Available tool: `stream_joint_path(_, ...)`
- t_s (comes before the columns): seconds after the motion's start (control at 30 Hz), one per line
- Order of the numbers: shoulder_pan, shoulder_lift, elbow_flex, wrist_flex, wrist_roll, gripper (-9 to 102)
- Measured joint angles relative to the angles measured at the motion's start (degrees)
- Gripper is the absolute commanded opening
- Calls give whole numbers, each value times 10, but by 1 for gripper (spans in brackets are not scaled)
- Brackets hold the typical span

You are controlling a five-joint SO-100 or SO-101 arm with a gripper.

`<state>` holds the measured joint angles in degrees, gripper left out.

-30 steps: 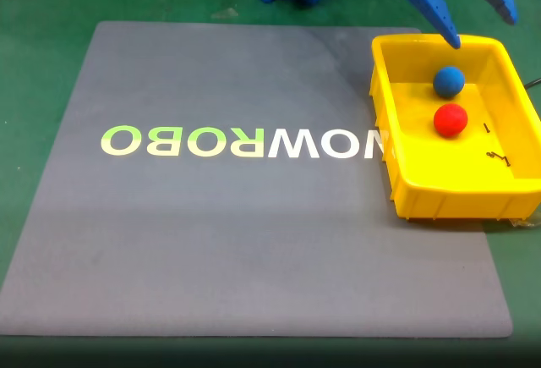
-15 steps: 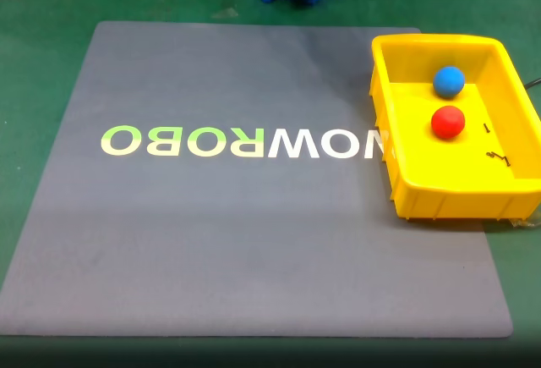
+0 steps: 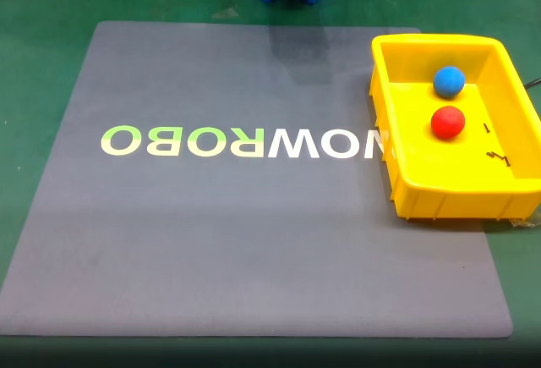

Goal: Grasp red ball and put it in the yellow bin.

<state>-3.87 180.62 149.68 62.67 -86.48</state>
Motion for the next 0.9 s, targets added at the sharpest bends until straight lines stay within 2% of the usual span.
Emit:
stream_joint_path(0.27,23,91,104,62,9,0)
stream_joint_path(0.6,59,91,239,67,25,0)
stream_joint_path(0.9,62,91,262,81,25,0)
